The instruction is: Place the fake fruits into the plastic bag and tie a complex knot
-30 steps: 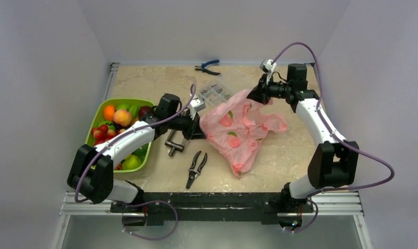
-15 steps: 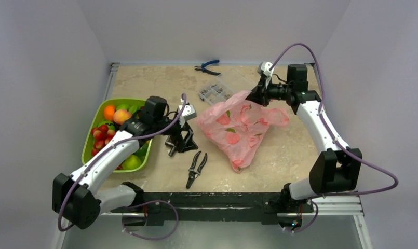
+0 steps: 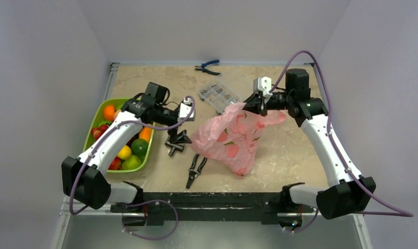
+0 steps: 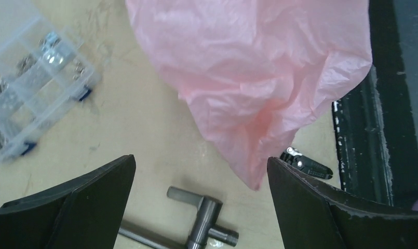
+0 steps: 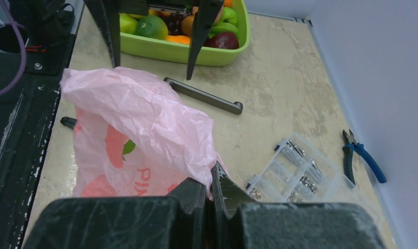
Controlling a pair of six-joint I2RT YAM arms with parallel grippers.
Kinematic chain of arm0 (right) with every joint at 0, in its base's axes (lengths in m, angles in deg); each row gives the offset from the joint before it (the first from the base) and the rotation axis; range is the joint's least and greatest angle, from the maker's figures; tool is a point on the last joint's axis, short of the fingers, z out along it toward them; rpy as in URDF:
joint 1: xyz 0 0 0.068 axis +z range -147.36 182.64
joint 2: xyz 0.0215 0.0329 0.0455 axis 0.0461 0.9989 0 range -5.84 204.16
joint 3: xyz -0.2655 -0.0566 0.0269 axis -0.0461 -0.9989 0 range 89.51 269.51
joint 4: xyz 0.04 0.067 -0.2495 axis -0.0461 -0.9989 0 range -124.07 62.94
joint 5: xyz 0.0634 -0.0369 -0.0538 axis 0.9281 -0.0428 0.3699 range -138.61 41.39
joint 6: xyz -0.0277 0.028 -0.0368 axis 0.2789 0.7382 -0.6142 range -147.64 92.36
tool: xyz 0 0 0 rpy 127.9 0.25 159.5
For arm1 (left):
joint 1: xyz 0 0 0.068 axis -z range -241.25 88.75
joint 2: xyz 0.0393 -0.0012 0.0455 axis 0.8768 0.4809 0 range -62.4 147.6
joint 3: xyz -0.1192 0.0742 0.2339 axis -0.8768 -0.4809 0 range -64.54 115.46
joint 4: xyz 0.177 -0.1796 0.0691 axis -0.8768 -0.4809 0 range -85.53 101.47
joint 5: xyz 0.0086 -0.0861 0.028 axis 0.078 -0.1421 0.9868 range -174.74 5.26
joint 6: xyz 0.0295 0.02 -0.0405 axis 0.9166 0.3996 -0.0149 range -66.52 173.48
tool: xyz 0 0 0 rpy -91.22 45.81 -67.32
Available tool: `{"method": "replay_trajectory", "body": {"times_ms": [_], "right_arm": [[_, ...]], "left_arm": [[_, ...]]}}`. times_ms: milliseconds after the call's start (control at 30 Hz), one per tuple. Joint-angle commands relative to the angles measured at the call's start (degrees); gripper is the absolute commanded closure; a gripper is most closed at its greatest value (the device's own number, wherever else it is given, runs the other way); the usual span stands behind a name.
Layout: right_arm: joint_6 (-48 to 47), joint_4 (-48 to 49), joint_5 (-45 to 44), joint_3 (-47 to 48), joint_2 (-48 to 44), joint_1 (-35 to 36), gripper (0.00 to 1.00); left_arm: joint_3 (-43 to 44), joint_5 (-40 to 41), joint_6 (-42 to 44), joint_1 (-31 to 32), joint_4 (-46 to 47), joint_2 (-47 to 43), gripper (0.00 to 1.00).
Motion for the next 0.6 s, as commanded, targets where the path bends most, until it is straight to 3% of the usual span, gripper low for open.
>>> {"method": "replay_trajectory", "body": {"times_ms": [0,167,333,433,500,533,567], "right_arm": [[-1.04,0.45,-0.08,-0.18,-1.57,0.23,1.0],[0.69,2.03,0.33,-0.46,-2.7,0.42,1.0],[4.59,7.05,-2.37,-2.22,-3.88,0.44,1.0],[5.16,7.48,-2.37,-2.37,-3.76,0.48,1.0],[7.65,10.69,-2.03,-2.64,-4.16,0.44,1.0],[11.57,13.78,-2.66,-2.88,-4.24,0.34,1.0],[14.68,16.24,-4.03,-2.82,-4.2,-0.46,1.0]], "left_arm": [[2.52,-4.61,3.27,5.46,-3.86,0.21,0.0],[-1.63,-2.82,-5.72,7.21,5.16,1.31,0.0],[-3.63,-6.11,-11.97,8.16,5.84,1.44,0.0],[-7.68,-4.35,-15.83,9.62,11.04,-0.45,0.02],[-8.17,-3.82,-16.31,9.69,10.77,0.11,0.37],[-7.91,-3.11,-15.18,9.73,8.94,0.7,0.68],[-7.58,-2.39,-13.6,9.75,5.91,1.23,0.89]]}}
